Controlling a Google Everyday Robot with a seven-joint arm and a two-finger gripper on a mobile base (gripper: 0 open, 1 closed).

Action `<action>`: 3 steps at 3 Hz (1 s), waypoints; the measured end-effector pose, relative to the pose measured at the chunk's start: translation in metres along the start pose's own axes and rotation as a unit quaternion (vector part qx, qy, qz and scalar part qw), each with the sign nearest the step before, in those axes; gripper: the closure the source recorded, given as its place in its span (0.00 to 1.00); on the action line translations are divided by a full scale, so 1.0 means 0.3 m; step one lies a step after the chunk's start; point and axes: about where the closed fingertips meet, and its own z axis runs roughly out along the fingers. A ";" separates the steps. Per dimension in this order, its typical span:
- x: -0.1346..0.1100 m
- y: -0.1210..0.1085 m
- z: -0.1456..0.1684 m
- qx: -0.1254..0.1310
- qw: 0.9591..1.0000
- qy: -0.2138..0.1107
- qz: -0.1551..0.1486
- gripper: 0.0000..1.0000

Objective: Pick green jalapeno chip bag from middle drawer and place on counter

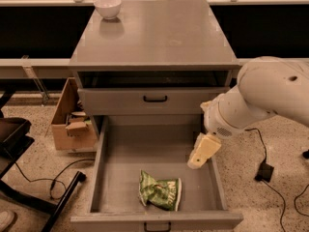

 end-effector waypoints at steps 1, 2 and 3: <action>-0.003 0.006 0.019 -0.004 1.000 0.001 0.002 0.00; -0.014 0.024 0.090 -0.019 1.000 0.004 0.008 0.00; -0.039 0.097 0.397 -0.057 0.998 -0.004 0.038 0.00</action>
Offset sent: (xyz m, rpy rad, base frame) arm 0.0058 0.0275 -0.0473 0.0119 0.0829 -0.0050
